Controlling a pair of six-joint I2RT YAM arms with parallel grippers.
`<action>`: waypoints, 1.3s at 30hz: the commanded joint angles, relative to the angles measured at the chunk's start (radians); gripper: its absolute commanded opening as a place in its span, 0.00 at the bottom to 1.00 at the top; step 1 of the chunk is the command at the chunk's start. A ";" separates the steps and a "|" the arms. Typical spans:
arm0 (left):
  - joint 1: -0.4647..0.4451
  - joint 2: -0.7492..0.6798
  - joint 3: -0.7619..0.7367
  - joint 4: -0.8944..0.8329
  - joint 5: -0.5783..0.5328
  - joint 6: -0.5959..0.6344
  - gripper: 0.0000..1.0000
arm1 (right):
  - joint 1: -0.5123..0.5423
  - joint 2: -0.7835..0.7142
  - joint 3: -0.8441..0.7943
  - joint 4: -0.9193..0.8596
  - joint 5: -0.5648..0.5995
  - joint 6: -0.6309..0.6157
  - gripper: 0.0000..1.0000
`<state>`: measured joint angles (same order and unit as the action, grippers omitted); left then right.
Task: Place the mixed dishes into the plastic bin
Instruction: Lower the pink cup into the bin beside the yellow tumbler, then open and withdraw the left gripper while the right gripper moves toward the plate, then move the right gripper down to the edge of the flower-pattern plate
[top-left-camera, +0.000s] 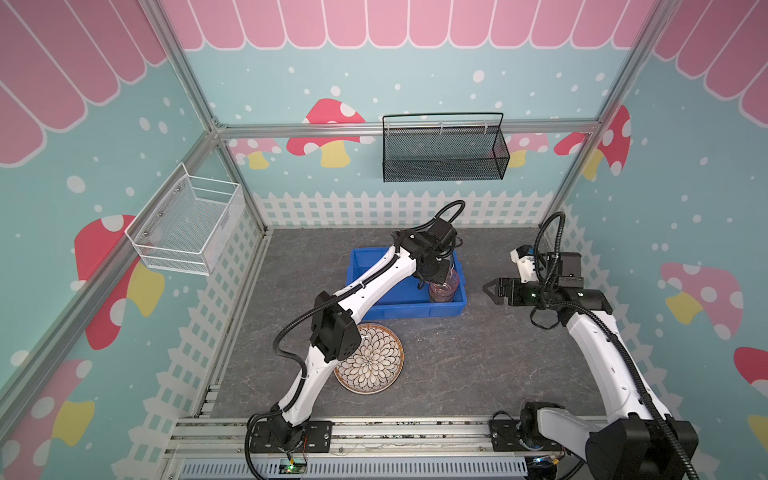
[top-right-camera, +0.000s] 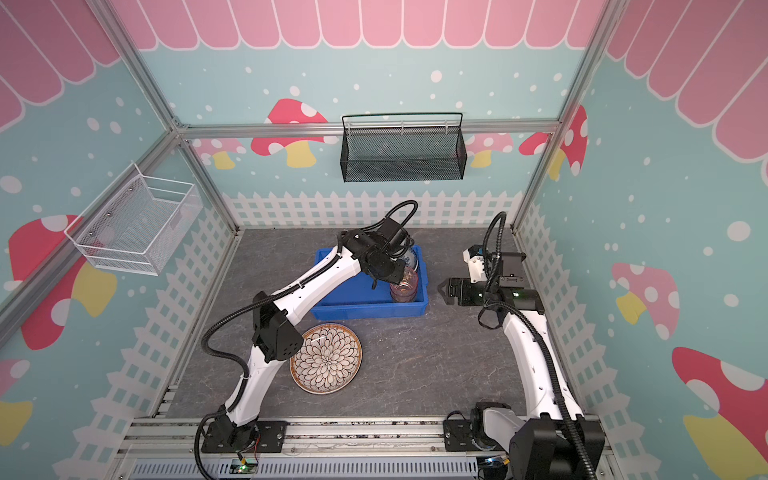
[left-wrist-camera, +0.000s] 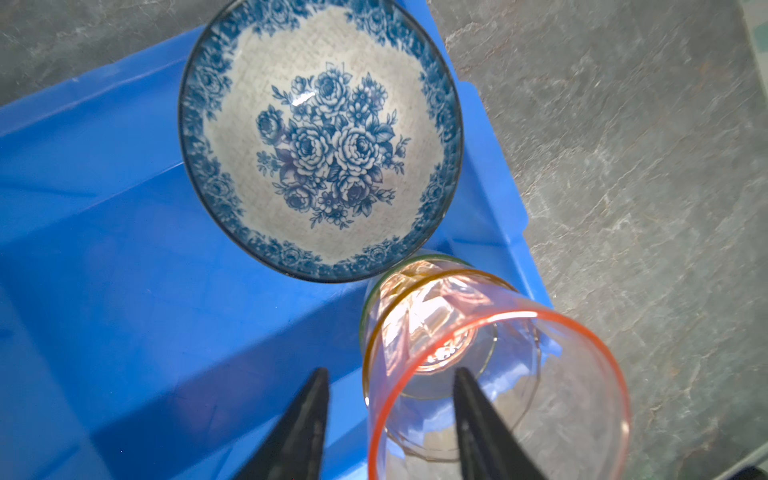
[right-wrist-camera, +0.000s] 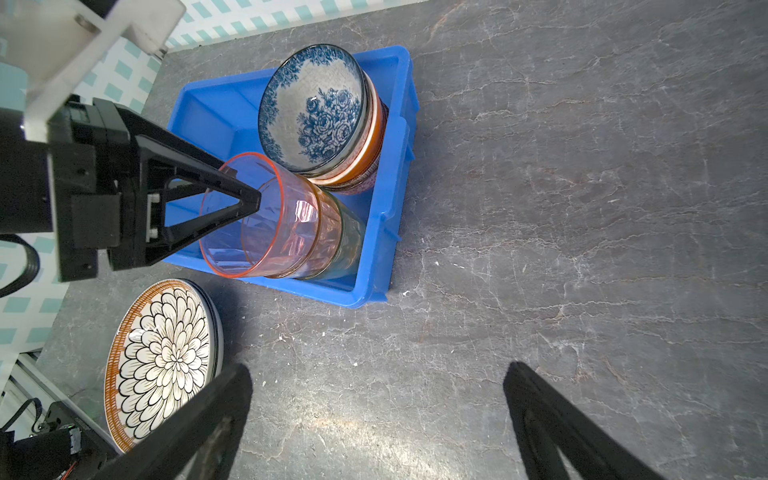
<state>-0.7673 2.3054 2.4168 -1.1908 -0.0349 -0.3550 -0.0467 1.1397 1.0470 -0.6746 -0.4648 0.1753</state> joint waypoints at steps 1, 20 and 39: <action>-0.006 -0.086 0.047 0.009 0.007 0.001 0.63 | -0.007 -0.028 0.007 -0.023 -0.018 -0.011 0.98; 0.156 -0.785 -0.779 0.478 -0.074 -0.226 0.99 | 0.241 -0.243 -0.228 0.194 -0.093 0.377 0.85; 0.444 -1.210 -1.263 0.465 -0.085 -0.307 1.00 | 0.794 -0.092 -0.420 0.511 0.235 0.701 0.81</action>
<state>-0.3496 1.1244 1.1820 -0.6937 -0.1070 -0.6437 0.6899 1.0008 0.6182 -0.2451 -0.3290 0.8043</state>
